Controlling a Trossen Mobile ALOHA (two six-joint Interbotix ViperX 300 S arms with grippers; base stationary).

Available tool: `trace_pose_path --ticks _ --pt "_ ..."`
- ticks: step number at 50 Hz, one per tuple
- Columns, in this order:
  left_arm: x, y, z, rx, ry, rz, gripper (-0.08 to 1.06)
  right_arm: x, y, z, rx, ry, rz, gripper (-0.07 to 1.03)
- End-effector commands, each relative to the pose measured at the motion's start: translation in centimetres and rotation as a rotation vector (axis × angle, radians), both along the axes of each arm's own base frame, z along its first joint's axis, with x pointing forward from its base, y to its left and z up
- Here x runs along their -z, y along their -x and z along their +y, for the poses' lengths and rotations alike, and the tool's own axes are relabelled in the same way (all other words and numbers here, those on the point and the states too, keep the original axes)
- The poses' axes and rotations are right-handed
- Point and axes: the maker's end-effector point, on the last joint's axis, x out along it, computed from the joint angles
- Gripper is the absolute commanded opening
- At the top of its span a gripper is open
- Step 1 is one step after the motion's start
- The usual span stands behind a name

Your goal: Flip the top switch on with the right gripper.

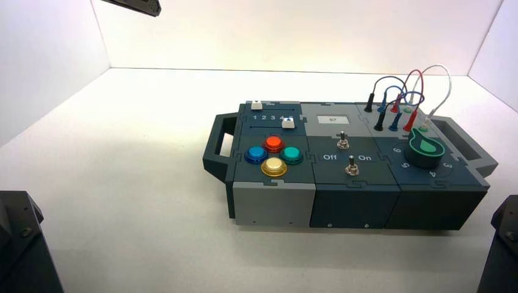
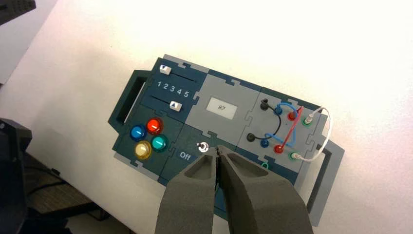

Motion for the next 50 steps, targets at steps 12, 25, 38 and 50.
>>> trace_pose_path --ticks 12,25,38,50 --pt "-0.7 -0.2 -0.1 0.003 0.007 -0.022 -0.03 -0.5 0.6 0.7 -0.013 -0.041 0.04 -0.02" --pt "0.3 0.4 -0.8 0.016 0.016 0.03 -0.03 0.4 2.3 3.5 -0.091 -0.131 0.164 -0.02" --pt "5.1 2.1 -5.7 0.164 -0.086 0.252 -0.03 2.0 1.8 5.1 -0.095 -0.146 0.296 -0.02" --pt "7.4 0.9 -7.1 0.157 -0.125 0.338 -0.03 2.9 1.2 5.7 -0.085 -0.144 0.35 -0.02"
